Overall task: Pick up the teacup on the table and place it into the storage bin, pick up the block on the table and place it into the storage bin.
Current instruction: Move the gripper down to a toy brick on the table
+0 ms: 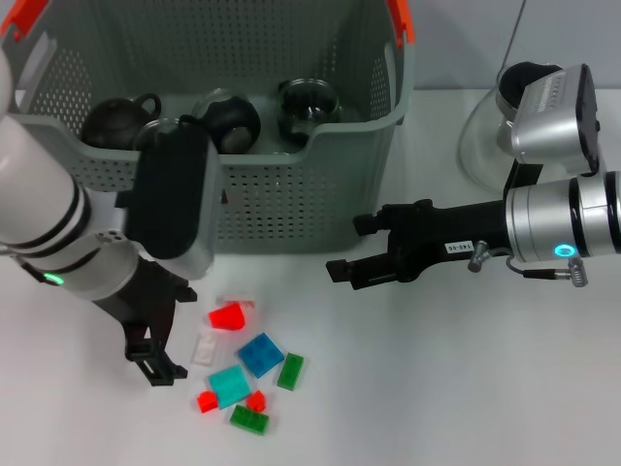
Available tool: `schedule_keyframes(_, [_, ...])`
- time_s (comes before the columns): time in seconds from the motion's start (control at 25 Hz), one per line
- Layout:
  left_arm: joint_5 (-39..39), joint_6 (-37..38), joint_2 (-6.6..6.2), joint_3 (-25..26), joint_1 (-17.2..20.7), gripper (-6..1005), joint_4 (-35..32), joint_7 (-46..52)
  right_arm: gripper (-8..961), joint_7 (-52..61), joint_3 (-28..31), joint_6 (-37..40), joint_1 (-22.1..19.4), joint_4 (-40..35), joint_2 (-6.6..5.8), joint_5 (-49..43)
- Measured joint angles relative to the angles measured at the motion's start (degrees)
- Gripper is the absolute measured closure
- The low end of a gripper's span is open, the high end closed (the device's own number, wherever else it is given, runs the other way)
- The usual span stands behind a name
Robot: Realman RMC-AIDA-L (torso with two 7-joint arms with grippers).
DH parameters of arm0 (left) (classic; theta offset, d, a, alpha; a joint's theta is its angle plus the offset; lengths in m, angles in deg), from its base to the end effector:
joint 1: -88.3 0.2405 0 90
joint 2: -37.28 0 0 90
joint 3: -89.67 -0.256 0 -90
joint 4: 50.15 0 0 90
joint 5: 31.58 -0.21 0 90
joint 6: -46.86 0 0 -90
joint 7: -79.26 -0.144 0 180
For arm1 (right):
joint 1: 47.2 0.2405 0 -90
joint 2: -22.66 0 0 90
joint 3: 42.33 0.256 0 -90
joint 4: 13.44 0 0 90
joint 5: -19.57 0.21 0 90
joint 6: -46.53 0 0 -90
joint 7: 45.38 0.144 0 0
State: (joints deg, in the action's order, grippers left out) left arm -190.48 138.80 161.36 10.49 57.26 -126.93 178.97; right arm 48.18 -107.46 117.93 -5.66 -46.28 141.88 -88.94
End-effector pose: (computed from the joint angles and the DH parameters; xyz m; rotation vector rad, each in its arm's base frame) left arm -0.2079 0.3302 -0.0184 -2.9087 0.0858 0.8561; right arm 0.1982 0.3724 -0.0658 -2.8873 0.6786 0.4128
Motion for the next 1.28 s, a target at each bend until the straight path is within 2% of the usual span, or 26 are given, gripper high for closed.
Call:
schedule_keyframes(0.44, [-0.9,-0.1,0.03,-3.1,-1.6,52,1.4,0.0,6,0.0,0.0,-0.3,0.1,-0.2,0.20,0.1])
schedule_keyframes(0.88, [-1.7,-0.8,0.11,-4.3,-2.1,410,3.3,0.4,6,0.3,0.0,0.1,-0.1,-0.5,0.15,0.1])
schedule_keyframes(1.28, [-1.9,-2.5,0.11,-5.9,-2.9,426,4.7,0.1,6,0.3,0.0,0.1,-0.1,-0.5,0.03,0.0])
